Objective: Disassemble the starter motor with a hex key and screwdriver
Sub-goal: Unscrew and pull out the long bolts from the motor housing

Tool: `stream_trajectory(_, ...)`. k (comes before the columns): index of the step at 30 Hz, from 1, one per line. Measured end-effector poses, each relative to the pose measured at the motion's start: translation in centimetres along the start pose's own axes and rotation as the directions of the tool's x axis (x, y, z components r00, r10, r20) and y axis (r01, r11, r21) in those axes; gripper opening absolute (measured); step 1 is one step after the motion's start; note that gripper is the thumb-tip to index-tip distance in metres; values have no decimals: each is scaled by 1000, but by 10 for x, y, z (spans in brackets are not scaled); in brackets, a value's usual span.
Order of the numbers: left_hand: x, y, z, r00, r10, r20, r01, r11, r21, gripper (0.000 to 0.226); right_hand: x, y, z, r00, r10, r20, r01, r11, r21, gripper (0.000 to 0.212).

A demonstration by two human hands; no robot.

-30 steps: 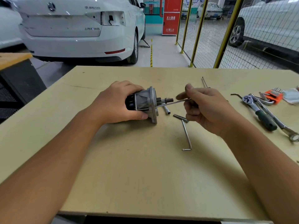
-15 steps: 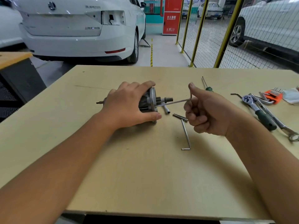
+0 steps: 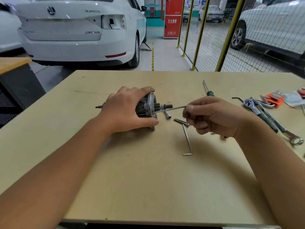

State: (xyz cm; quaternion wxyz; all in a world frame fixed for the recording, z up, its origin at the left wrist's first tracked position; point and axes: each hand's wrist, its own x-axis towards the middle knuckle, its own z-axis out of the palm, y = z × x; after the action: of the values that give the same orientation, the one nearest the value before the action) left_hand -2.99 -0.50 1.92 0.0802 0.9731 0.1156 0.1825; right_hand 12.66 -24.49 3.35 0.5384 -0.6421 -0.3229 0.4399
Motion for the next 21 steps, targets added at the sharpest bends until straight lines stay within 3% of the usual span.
stream_trajectory(3, -1, -1, -2, 1000, 8, 12, -8, 1000, -21, 100, 3, 5, 2, 993, -102, -63, 85, 970, -228, 18)
stream_trajectory(6, -2, -2, -4, 1000, 10, 22, -9, 999, -35, 101, 2, 5, 0, 965, -251, -81, 135, 735, -664, 19)
stream_trajectory(8, -2, -3, -5, 999, 16, 30, -15, 999, -47, 103, 3, 5, -4, 955, -286, -81, 132, 652, -747, 17)
stream_trajectory(10, -1, -5, -7, 999, 27, 45, -24, 997, -72, 105, 6, 8, -4, 944, -299, -136, 144, 749, -647, 12)
stream_trajectory(14, -1, -20, -10, 994, 66, 83, -52, 986, -159, 107, 11, 13, 6, 956, -192, -224, 124, 950, -287, 18)
stream_trajectory(18, 1, -39, -13, 994, 36, 102, -20, 988, -151, 108, 15, 11, 11, 955, -106, -276, 90, 993, -73, 48)
stream_trajectory(21, 1, -46, -12, 991, 0, 134, 21, 988, -154, 108, 17, 11, 15, 944, -71, -322, 61, 997, -41, 44)
